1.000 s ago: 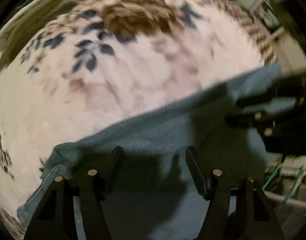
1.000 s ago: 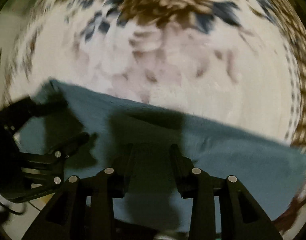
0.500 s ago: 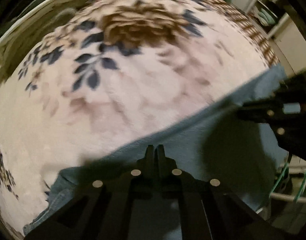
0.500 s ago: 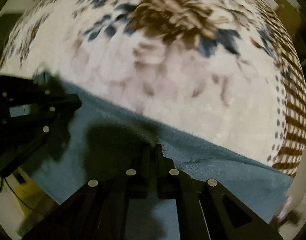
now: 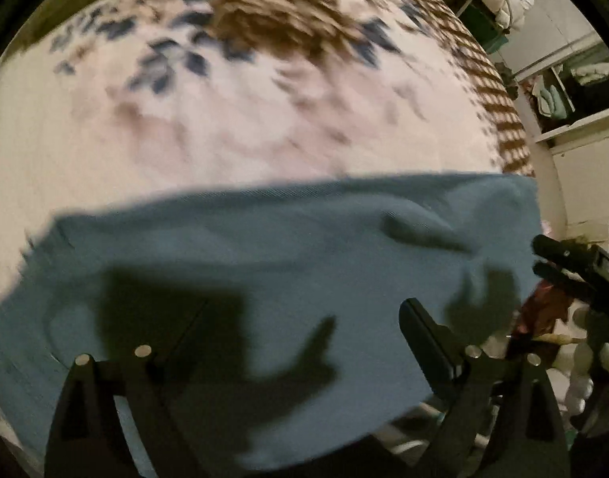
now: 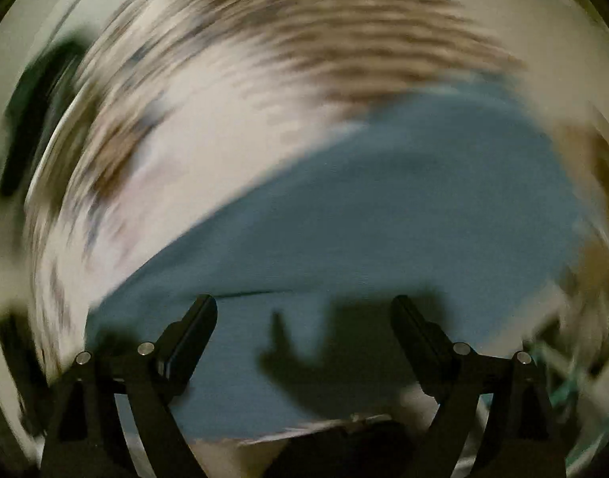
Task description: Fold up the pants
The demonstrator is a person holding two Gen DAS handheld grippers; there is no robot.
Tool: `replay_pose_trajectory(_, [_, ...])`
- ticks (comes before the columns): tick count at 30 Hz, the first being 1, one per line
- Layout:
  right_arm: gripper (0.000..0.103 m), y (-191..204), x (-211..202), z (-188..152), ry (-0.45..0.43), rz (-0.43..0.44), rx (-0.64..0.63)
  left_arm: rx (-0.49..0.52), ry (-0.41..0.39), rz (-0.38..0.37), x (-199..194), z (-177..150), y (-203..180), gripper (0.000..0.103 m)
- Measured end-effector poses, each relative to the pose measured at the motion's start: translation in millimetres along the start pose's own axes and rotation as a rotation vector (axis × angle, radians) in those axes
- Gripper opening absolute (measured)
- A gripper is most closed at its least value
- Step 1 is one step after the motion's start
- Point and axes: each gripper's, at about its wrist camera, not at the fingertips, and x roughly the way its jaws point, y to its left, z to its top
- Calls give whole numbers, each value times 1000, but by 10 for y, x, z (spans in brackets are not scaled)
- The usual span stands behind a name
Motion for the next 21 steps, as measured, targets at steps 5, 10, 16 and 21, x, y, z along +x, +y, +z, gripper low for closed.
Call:
replay_pose_trajectory(5, [77, -1515, -242, 191, -99, -62, 296, -2, 46, -19, 394, 30, -539, 94])
replay_pose_trajectory(10, [27, -2164, -36, 521, -83, 31, 361, 37, 46, 28, 693, 135, -820, 94])
replay_pose_trajectory(16, [13, -1993, -309, 527, -260, -58, 192, 74, 50, 78, 878, 203, -908, 101])
replay_pose_trajectory(21, [35, -2505, 11, 518, -156, 125, 357, 116, 39, 152, 990, 190, -1026, 103])
